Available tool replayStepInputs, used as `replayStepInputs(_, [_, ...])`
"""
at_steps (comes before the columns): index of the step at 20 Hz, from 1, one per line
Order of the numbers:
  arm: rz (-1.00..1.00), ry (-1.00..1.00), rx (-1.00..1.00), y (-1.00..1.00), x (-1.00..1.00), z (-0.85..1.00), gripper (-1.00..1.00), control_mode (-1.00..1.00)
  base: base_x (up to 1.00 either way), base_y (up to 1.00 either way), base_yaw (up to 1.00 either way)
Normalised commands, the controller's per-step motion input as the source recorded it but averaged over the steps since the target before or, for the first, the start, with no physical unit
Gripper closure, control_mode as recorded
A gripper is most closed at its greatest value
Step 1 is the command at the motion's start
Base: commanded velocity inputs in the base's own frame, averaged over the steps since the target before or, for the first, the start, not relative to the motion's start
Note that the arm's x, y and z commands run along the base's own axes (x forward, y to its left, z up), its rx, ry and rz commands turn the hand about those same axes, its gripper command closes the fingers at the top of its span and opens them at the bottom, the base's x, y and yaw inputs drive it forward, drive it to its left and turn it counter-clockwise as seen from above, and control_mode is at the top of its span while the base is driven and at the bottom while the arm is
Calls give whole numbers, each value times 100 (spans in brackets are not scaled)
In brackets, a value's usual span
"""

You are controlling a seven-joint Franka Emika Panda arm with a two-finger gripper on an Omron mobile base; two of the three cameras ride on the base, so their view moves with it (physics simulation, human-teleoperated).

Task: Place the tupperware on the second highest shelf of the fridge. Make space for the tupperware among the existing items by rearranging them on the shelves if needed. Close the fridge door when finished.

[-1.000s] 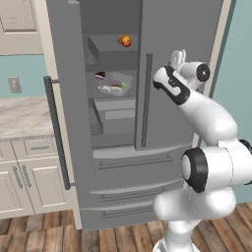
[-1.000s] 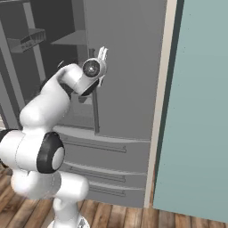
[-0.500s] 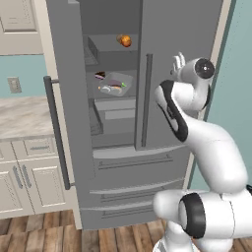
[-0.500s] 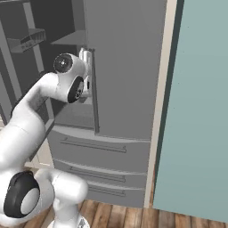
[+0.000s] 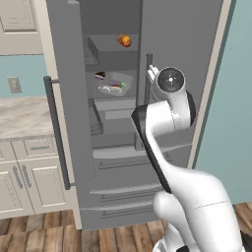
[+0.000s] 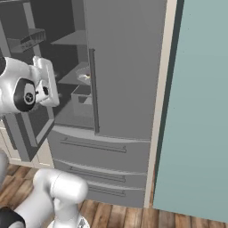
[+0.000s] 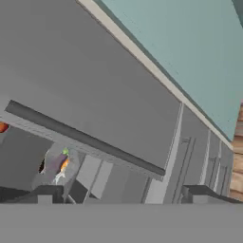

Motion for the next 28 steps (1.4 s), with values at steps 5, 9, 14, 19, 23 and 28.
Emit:
replayStepInputs(5, [19,5,-28,78,-95,17,-100,-100,0,0,0])
replayStepInputs(9, [28,15,-27,70,-67,14,-100,-100,0,0,0])
replayStepInputs(14, [30,21,-32,62,-76,11,-100,-100,0,0,0])
replayStepInputs(19, [31,33,-43,68,-65,3,-100,-100,0,0,0])
replayStepInputs(23, [22,47,-46,83,2,0,-100,-100,0,0,0])
replayStepInputs(28, [17,40,-44,79,33,-9,-100,-100,0,0,0])
